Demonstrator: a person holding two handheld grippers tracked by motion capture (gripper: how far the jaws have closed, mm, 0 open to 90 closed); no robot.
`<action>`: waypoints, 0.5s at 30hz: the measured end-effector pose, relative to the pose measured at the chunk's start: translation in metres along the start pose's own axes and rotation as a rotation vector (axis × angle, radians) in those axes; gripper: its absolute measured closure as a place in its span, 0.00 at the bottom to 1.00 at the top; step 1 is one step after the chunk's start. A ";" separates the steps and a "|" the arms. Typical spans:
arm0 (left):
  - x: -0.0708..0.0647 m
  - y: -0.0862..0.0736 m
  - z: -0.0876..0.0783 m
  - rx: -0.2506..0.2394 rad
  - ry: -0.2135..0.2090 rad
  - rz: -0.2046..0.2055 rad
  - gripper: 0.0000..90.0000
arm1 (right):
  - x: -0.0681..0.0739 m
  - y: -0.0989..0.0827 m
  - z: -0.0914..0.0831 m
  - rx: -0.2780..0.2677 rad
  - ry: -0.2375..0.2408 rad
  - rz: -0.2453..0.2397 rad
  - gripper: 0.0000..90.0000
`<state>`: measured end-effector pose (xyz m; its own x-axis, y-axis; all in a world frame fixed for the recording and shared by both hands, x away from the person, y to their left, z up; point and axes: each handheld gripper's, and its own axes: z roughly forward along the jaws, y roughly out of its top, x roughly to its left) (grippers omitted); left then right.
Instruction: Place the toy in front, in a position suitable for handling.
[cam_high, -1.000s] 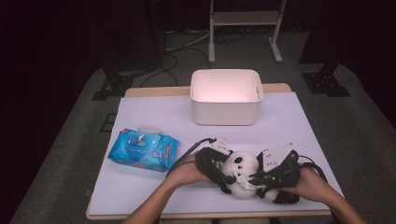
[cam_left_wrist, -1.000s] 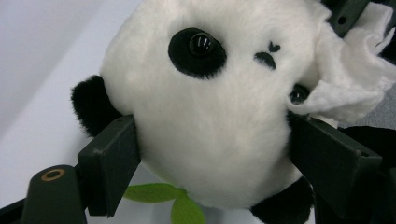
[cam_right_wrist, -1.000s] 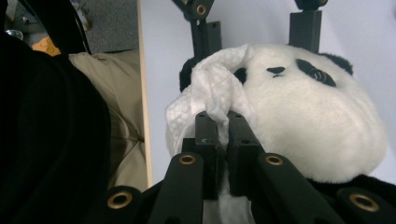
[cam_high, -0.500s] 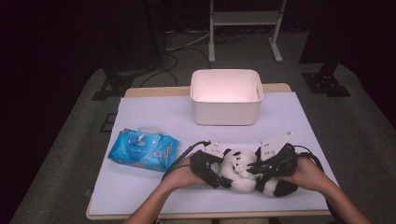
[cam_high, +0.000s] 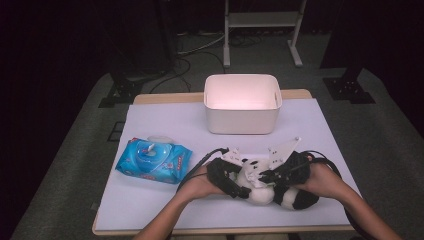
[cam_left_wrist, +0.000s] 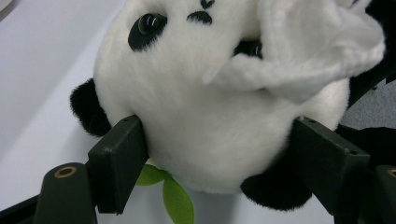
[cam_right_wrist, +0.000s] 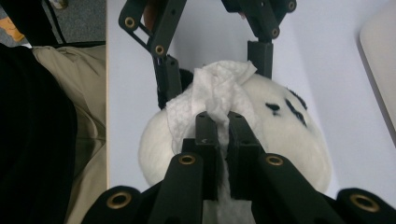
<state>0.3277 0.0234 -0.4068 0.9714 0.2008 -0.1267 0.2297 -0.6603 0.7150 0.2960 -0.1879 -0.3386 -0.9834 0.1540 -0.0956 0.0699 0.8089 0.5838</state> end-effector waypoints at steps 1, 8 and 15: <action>0.000 0.000 0.000 0.002 -0.001 0.001 0.24 | 0.000 0.002 0.001 -0.001 0.003 -0.001 0.93; 0.000 0.001 0.000 -0.018 -0.002 -0.008 0.24 | 0.000 0.019 0.018 0.029 0.042 -0.019 0.93; 0.000 0.000 -0.001 -0.011 -0.008 -0.011 0.23 | 0.000 0.019 0.023 0.021 0.069 -0.011 0.93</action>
<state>0.3278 0.0242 -0.4066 0.9693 0.2020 -0.1402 0.2398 -0.6504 0.7207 0.3014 -0.1595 -0.3457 -0.9934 0.1056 -0.0456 0.0615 0.8221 0.5660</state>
